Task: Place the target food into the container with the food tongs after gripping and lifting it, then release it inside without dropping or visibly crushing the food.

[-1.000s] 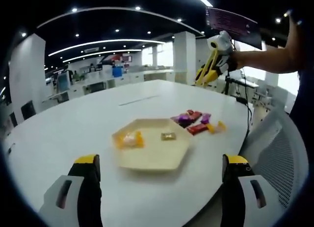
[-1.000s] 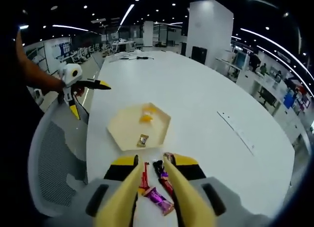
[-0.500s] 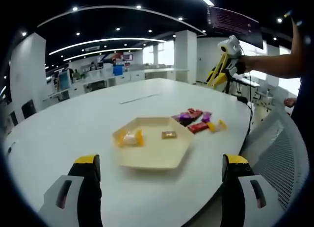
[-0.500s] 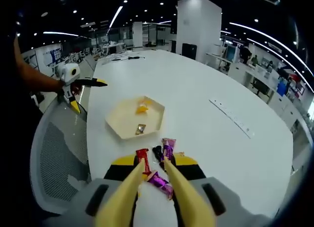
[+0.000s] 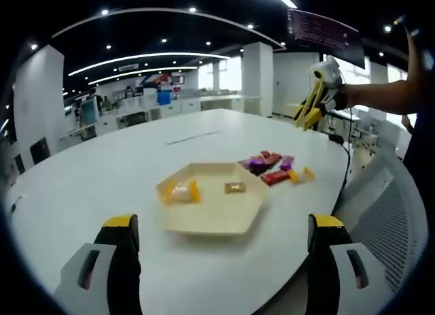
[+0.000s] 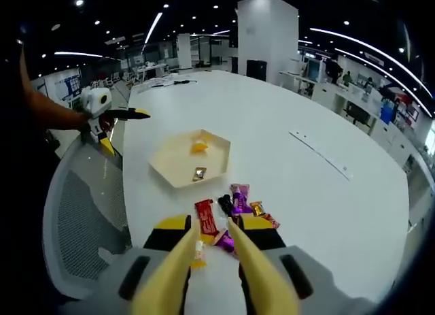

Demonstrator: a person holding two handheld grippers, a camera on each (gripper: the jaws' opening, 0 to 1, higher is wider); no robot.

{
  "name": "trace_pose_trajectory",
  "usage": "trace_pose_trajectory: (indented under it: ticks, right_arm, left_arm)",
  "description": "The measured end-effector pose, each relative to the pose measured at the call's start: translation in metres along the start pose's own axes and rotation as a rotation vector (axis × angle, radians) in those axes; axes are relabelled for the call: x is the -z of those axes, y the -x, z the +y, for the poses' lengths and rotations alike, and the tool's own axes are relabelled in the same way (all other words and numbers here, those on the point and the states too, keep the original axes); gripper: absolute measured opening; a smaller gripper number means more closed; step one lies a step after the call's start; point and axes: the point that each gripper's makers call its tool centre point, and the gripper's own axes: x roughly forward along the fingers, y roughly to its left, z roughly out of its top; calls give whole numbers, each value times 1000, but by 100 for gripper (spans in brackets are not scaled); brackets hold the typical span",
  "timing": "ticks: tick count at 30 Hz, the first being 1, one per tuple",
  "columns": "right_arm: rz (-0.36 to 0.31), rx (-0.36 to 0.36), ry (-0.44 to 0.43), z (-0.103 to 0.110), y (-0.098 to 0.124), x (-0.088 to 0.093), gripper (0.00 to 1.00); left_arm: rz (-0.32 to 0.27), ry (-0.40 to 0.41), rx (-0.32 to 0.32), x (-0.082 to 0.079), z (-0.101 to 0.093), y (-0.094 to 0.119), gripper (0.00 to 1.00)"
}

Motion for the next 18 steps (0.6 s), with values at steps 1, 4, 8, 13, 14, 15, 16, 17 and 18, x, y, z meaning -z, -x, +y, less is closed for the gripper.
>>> trace_pose_trajectory:
  ticks: [1,4,8,13,14,15,16,17,18]
  right_arm:
    - [4,-3,3,2,-2,3,26]
    - [2,-11,14,5,-7,8,26]
    - [10,-8,-17,6,-17,21,26]
    - [8,8,-42,11,-30,33,26]
    - [13,9,-47,12,-32,36,27]
    - [16,8,-45,14,-36,39,27]
    - [14,9,-45,15,-38,41,27]
    - [14,6,-51,17,-41,43,27]
    - [21,-2,-63,20,-44,46,27]
  left_arm:
    - [2,2,0,0,0,0,99]
    - [1,3,0,0,0,0,99]
    - [0,4,0,0,0,0,99]
    - [1,3,-2,0,0,0,99]
    - [1,4,-2,0,0,0,99]
    - [1,6,-3,0,1,0,99]
    - [0,5,-4,0,1,0,99]
    - [0,6,-5,0,1,0,99]
    - [1,7,-5,0,1,0,99]
